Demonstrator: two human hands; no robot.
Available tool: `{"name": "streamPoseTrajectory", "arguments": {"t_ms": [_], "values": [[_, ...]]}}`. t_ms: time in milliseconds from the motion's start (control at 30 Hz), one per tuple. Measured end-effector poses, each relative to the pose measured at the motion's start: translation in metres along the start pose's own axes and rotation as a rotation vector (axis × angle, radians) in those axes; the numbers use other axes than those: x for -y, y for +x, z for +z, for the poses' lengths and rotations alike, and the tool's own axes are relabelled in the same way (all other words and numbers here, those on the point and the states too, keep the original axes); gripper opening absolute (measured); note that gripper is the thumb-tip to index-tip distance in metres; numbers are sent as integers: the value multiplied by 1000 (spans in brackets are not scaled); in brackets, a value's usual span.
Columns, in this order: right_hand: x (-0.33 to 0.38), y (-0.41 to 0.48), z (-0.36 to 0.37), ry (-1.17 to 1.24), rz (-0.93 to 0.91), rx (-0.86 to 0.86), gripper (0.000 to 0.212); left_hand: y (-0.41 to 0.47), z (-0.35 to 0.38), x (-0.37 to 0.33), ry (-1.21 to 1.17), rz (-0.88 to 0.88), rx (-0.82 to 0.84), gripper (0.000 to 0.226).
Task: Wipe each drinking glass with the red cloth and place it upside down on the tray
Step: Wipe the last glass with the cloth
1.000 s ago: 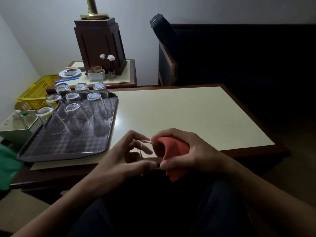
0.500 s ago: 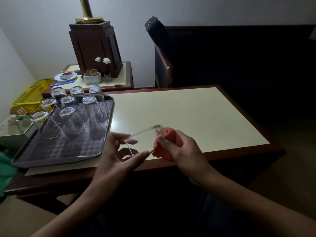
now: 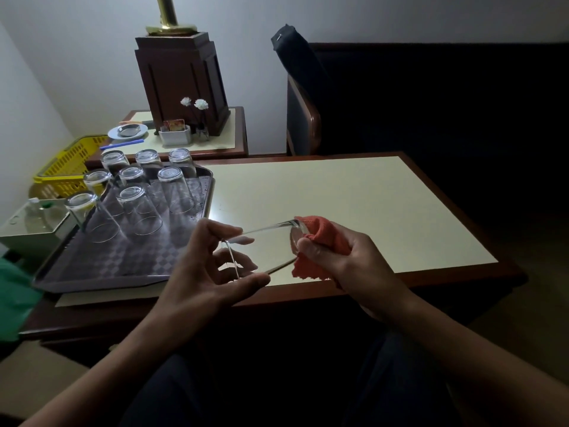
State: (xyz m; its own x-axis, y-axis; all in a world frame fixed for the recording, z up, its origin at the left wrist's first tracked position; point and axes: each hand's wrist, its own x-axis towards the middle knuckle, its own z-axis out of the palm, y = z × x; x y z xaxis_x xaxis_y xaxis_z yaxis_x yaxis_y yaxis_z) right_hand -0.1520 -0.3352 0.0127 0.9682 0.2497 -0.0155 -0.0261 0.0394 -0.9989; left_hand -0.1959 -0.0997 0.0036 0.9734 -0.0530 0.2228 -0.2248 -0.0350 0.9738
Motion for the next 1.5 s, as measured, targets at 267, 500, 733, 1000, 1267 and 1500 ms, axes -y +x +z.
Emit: {"name": "streamPoseTrajectory", "arguments": {"t_ms": [267,500,733,1000,1267,1500], "values": [[0,-5,2,-485,-70,8,41,1,5,7,55,-74,52,62],[9,2,-19,-142,208,546,50,0,-6,-6,-55,-131,387,62],[-4,5,-11,237,639,636,61,3,-5,-10,330,147,385,59],[-14,-6,3,-196,-263,42,37,-4,31,-16,-90,-636,68,72],[-26,-3,28,481,257,-77,64,-9,47,-12,-497,-691,51,52],[-27,-3,28,315,337,35,73,-7,32,7,161,-398,57,50]]}}
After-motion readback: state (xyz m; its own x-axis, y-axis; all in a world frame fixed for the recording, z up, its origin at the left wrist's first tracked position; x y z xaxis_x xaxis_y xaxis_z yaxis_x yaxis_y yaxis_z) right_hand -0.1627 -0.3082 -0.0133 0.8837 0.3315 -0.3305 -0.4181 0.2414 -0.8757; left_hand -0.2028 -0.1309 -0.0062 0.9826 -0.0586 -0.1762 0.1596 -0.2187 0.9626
